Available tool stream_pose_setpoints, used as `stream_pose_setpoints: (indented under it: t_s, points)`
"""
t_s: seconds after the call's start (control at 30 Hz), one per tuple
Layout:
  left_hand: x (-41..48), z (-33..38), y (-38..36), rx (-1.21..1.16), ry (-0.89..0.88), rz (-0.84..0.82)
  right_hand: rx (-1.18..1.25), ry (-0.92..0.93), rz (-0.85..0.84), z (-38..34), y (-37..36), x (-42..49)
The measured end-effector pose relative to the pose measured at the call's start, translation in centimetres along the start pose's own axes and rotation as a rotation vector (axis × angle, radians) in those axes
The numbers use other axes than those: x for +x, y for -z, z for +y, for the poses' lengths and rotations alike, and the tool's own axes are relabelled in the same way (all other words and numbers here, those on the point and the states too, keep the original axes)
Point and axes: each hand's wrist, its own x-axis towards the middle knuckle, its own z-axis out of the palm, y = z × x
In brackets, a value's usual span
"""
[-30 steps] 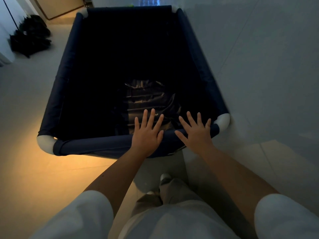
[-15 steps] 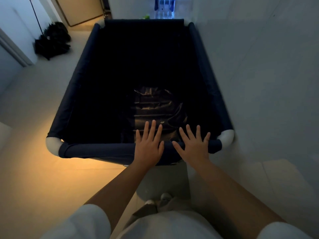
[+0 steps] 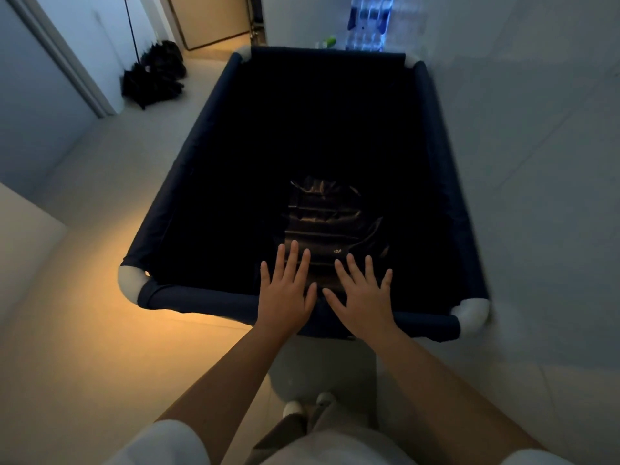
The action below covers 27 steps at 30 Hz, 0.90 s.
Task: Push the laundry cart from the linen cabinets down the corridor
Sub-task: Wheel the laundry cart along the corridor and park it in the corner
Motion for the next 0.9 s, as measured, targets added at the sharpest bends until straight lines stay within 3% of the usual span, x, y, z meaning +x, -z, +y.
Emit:
stream_pose_setpoints:
  t_s: [0.37, 0.9]
  points:
    - [1.7, -6.5, 2.3, -0.007, 0.005, 0.027, -0.020, 0.054, -0.001, -5.4, 0.0, 4.8]
    - [0.7, -27.2, 8.9, 0.055, -0.267, -0.036, 0.045, -0.161, 0.073, -27.5, -1.3, 8.0]
